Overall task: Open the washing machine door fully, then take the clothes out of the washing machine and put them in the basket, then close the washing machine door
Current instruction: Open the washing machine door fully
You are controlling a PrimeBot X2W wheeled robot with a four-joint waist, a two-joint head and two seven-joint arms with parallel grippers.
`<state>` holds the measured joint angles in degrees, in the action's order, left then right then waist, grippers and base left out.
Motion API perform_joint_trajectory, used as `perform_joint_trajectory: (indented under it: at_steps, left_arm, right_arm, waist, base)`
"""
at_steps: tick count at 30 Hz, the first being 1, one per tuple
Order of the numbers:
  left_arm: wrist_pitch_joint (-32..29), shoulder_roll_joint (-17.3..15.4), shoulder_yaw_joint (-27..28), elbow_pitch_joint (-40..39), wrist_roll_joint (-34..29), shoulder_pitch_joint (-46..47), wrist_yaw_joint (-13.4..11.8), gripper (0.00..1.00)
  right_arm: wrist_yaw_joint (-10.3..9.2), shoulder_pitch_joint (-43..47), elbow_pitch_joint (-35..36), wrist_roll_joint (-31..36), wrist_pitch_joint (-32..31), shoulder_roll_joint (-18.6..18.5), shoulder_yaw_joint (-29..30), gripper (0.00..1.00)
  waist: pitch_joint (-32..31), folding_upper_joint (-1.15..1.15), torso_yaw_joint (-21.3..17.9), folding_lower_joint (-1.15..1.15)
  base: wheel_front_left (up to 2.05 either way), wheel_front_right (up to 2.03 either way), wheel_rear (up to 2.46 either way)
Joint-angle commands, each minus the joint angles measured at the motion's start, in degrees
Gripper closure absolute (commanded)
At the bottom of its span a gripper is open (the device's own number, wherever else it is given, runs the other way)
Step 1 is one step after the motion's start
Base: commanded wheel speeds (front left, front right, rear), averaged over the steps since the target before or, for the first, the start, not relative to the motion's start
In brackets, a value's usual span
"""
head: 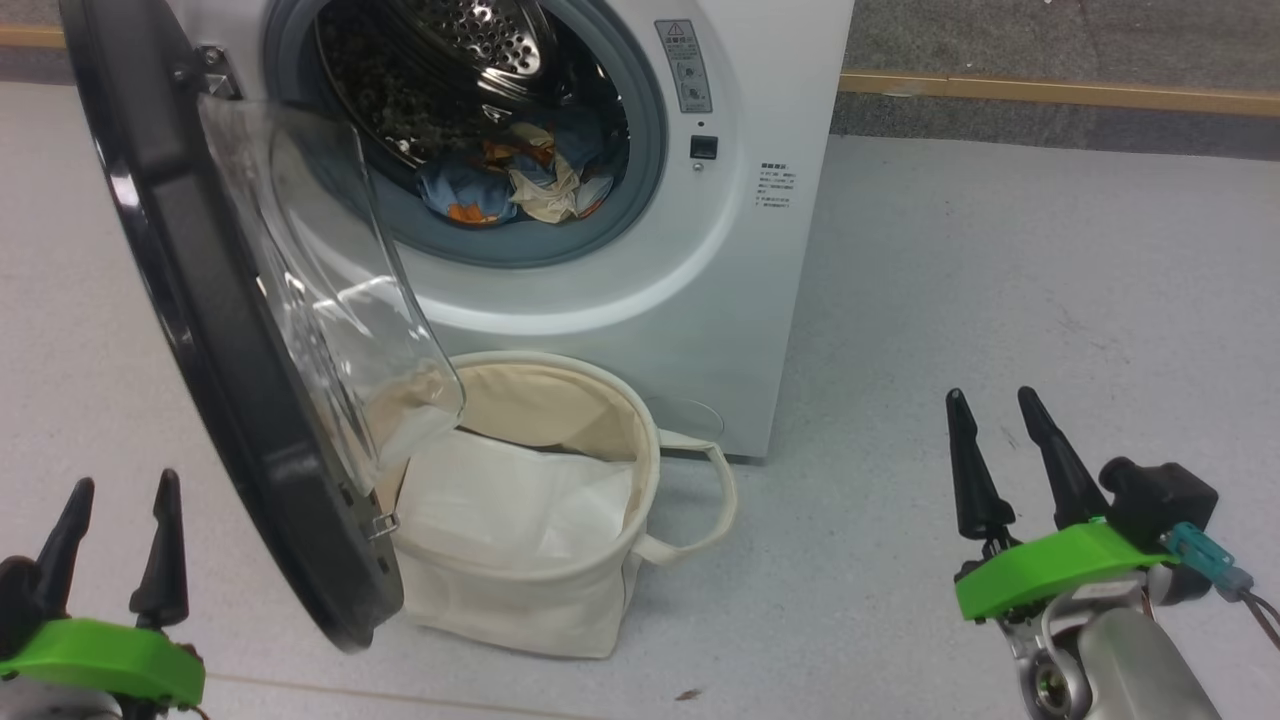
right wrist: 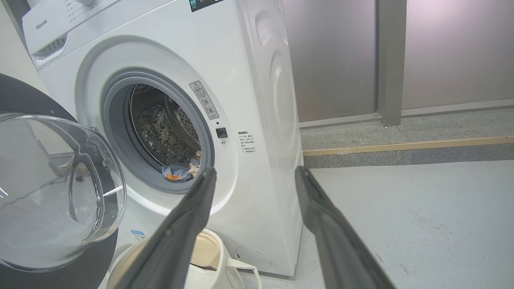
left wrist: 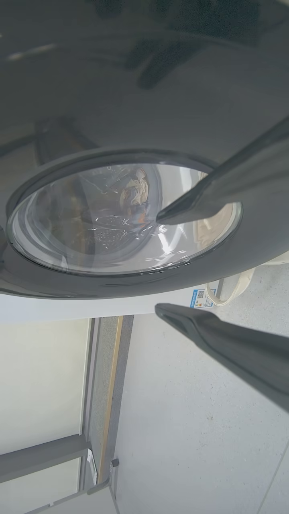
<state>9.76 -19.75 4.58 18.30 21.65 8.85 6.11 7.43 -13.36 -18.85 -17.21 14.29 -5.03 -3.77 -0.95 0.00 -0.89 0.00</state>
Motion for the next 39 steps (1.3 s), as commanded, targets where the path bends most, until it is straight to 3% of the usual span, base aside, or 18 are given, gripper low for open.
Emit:
perform_joint_trajectory:
  at_steps: [1,14,15,16,21,28,32,39]
  left_arm:
    - [0.65,-2.36,2.03,-1.25,0.54,3.02,0.2,0.0]
    - [1.35,-2.61,2.06,0.57,2.76,3.81,0.46,0.02]
    - [1.45,-2.54,2.21,0.62,3.24,3.95,0.5,0.91]
    - [1.52,-2.45,2.47,0.73,3.82,4.06,0.53,1.0]
    - [1.7,-2.62,3.63,0.55,5.46,4.78,0.49,1.0]
    - [0.47,-1.78,5.53,-9.89,7.15,8.54,-3.19,1.0]
    - [-5.16,-0.01,3.19,-20.27,8.48,10.62,-4.91,1.0]
    - [-18.43,3.52,-6.23,-37.98,8.96,12.08,-7.91,1.0]
  right_arm:
    - [0.06,-1.44,1.63,0.25,0.71,0.38,-1.26,0.0]
    - [0.06,-2.01,0.02,-0.46,0.71,0.22,-2.22,0.0]
    - [0.06,-2.05,-0.05,-0.54,0.71,0.22,-2.22,0.0]
    - [0.06,-2.09,-0.1,-0.63,0.71,0.23,-2.22,0.0]
    - [0.06,-2.18,-0.3,-0.79,0.71,0.23,-2.02,0.0]
    - [0.06,-1.72,-0.4,-0.92,0.71,0.11,-0.51,0.0]
    - [0.06,-1.78,-0.52,-0.86,0.71,-0.08,-0.29,0.0]
    - [0.06,-2.13,-0.74,-0.94,0.71,-0.05,-0.57,0.0]
  waist:
    - [-0.13,0.0,0.02,0.0]
    - [-0.49,0.0,0.75,0.0]
    - [-0.47,0.0,0.79,0.0]
    - [-0.44,0.0,0.82,0.0]
    - [-0.35,0.0,1.0,0.0]
    - [-0.56,0.0,2.51,0.0]
    - [-0.61,0.0,3.53,0.0]
    - [-0.3,0.0,4.52,0.0]
  base:
    - [0.0,0.0,0.0]
    - [0.0,0.0,0.0]
    - [0.0,0.0,0.0]
    - [0.0,0.0,0.0]
    - [0.0,0.0,0.0]
    - [0.0,0.0,0.0]
    - [0.0,0.0,0.0]
    - [0.0,0.0,0.0]
